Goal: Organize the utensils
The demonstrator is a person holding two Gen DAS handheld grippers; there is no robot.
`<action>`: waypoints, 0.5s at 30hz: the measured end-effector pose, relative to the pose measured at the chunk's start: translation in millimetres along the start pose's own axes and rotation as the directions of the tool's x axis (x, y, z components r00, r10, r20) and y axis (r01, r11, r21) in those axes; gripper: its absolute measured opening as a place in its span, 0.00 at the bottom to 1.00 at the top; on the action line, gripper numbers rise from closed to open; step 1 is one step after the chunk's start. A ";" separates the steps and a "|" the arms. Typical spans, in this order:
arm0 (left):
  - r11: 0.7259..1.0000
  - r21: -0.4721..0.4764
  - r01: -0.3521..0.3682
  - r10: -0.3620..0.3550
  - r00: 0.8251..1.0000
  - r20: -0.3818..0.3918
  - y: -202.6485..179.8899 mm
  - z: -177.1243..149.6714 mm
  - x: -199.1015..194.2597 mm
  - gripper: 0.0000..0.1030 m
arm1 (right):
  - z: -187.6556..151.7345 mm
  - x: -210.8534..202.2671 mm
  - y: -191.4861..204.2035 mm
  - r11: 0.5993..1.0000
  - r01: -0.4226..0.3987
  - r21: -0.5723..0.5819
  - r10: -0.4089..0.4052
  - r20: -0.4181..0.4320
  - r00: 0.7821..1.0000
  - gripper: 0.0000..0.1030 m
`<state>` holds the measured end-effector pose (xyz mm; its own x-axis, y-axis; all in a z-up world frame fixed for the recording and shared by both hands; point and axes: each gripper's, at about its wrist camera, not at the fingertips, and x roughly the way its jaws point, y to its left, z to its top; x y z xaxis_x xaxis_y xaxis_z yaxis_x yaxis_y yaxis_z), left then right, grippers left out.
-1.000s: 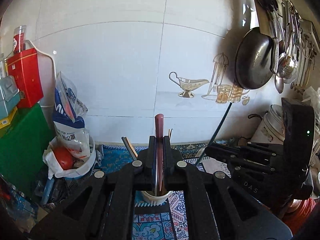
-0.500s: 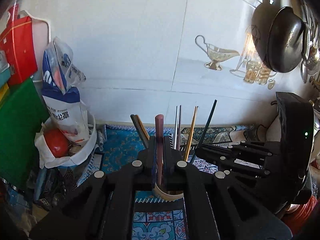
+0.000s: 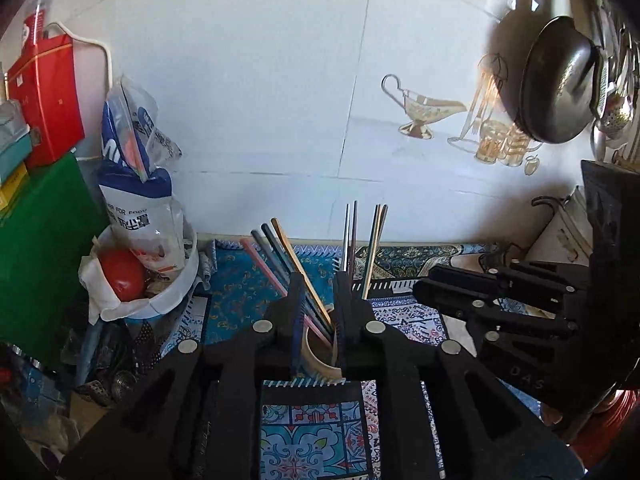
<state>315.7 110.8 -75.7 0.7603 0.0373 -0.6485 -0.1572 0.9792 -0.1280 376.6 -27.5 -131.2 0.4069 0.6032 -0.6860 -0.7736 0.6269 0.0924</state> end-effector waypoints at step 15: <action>0.994 0.096 0.047 -0.082 0.911 0.404 -32.0 -18.2 -209.4 0.50 | -33.8 -238.8 90.0 0.981 0.188 0.047 -0.185 0.520 0.834 0.16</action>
<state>150.0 67.9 50.5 0.9603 0.0340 -0.2769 -0.0601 0.9945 -0.0862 193.4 -131.7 16.5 0.7348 0.6438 -0.2133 -0.6597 0.7515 -0.0043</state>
